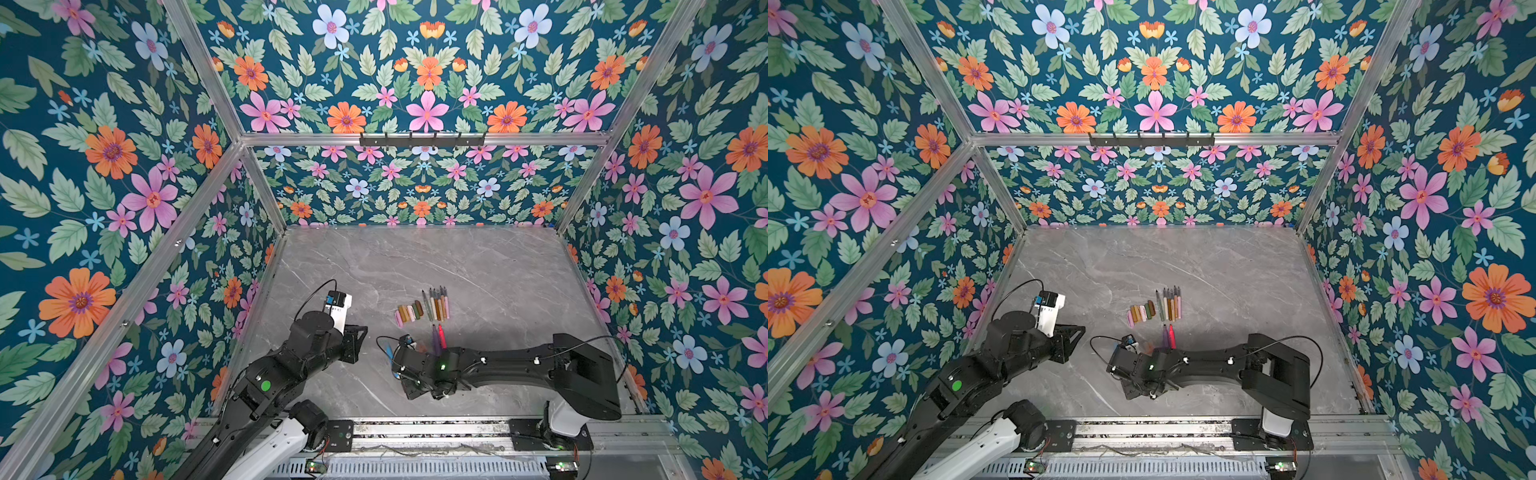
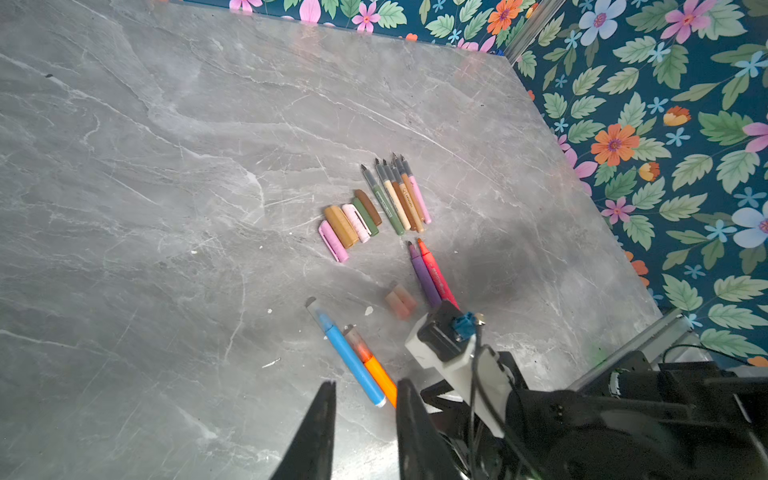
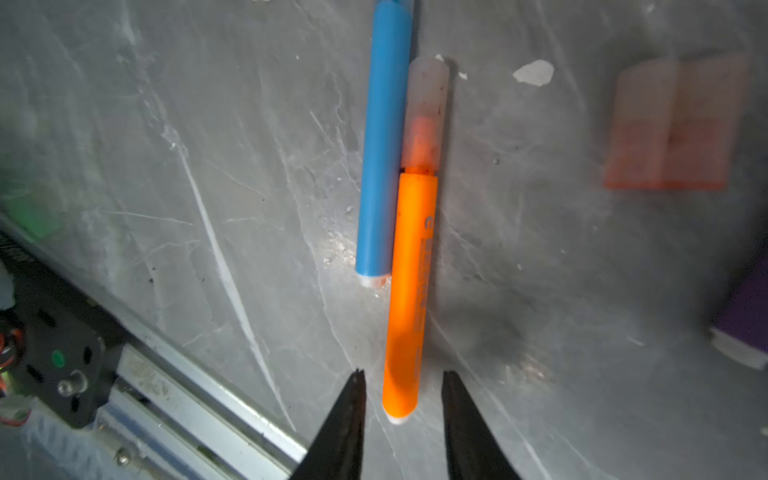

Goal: Open the pen caps
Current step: 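Move the right gripper over the orange highlighter and close on its body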

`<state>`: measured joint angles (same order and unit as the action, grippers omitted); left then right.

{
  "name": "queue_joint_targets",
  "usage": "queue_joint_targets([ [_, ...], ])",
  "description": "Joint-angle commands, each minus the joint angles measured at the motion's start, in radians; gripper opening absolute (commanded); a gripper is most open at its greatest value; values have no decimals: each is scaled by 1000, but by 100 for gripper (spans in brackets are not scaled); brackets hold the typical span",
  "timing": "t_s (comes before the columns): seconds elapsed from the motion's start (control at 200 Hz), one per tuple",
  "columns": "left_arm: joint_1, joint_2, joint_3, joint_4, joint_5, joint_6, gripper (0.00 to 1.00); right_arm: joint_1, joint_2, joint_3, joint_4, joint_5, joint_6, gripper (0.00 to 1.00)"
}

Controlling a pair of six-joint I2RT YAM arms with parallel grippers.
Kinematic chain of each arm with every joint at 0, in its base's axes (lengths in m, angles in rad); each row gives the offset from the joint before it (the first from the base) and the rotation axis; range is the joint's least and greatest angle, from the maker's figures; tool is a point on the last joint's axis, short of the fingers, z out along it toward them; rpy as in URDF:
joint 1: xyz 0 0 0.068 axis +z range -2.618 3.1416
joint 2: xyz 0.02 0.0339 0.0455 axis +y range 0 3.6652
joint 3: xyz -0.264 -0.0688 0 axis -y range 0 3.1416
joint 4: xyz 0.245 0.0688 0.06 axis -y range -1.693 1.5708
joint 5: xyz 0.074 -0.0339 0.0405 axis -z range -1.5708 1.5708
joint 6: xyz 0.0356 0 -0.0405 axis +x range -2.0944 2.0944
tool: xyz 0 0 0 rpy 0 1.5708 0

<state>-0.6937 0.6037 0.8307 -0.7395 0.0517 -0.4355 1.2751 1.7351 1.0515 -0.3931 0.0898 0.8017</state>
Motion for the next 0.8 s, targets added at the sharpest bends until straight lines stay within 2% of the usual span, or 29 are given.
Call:
queue_joint_targets([
  [0.0,1,-3,1,10,2,19,28,3,30,30,-60,45,22,33],
  [0.445,1,-6,-1,12,6,21,28,4,95,62,-83,25,24,33],
  [0.795,1,-13,-2,14,5,20,28,3,111,85,-132,53,46,24],
])
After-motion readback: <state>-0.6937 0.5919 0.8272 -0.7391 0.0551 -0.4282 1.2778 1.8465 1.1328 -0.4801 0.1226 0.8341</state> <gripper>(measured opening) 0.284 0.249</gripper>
